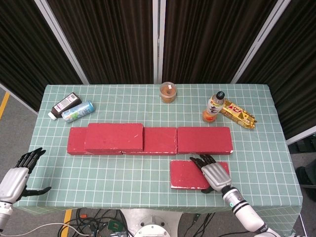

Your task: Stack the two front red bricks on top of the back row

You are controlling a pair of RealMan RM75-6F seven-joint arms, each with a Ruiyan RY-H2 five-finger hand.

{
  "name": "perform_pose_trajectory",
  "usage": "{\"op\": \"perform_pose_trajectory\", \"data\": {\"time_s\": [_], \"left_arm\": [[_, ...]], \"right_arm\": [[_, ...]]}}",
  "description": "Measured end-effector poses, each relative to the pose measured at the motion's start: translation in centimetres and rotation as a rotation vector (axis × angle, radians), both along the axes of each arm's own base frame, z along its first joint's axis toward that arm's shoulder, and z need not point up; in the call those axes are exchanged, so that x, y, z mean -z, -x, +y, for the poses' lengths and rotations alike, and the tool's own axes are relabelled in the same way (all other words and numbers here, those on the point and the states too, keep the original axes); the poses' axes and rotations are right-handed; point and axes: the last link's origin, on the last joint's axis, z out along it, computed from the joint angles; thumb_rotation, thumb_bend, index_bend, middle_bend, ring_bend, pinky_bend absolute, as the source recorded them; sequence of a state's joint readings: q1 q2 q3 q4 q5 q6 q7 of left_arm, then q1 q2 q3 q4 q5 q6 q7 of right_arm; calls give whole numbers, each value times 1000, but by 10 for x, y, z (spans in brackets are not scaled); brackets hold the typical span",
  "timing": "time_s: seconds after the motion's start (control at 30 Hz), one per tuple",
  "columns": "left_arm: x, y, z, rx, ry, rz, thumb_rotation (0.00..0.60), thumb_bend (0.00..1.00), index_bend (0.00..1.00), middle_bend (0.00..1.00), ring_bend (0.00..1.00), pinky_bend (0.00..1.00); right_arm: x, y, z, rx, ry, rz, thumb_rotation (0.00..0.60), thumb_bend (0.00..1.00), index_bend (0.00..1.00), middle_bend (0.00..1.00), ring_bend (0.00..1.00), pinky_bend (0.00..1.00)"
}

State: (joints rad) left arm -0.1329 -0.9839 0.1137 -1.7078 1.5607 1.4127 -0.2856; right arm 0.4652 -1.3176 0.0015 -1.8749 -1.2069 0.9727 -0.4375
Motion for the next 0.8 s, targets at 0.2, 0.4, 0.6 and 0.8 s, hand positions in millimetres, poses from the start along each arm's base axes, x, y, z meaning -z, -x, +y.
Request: {"op": "perform_pose_trajectory", "data": {"time_s": [0.2,0.4,0.6,0.8], "left_arm": [[-1,0,-1,-6,-2,-8,600,15,15,0,0,0],[-4,0,-3,-9,-4,-20,600,15,15,0,0,0],[-7,-1,-3,-10,0,-36,600,14,15,0,0,0],[-6,-1,0,-12,1,-44,600,15,15,0,0,0]], "right_arm": [[-5,-3,0,-11,32,-39,600,0,0,248,0,0],[-31,-15,-3,-71,103,-98,600,0,0,256,0,0],[-68,-37,-24,-145,181,-94,600,0,0,256,0,0],[-80,-63,-60,-177,199,-55,600,0,0,259,0,0]]}}
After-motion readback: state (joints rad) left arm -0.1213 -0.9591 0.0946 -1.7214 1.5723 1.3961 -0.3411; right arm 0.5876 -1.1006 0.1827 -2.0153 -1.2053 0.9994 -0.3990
